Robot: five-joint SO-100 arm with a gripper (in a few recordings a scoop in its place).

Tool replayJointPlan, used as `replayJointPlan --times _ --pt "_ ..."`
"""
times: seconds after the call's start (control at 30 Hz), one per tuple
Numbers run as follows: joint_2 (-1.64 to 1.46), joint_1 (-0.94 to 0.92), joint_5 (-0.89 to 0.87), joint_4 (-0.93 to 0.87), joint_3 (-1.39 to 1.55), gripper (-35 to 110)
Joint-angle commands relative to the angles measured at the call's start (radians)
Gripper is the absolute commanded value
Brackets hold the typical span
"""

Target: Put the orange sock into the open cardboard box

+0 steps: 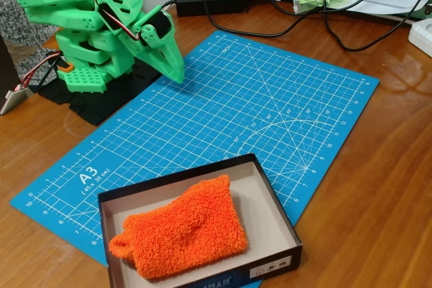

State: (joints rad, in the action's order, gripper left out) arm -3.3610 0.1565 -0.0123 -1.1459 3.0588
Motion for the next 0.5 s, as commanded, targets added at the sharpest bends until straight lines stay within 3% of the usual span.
replayJointPlan --times 0.0,0.47 --pt "-0.017 -0.003 -0.023 -0.009 0.005 0" --pt "-0.015 -0.021 -0.037 -0.009 0.005 0"
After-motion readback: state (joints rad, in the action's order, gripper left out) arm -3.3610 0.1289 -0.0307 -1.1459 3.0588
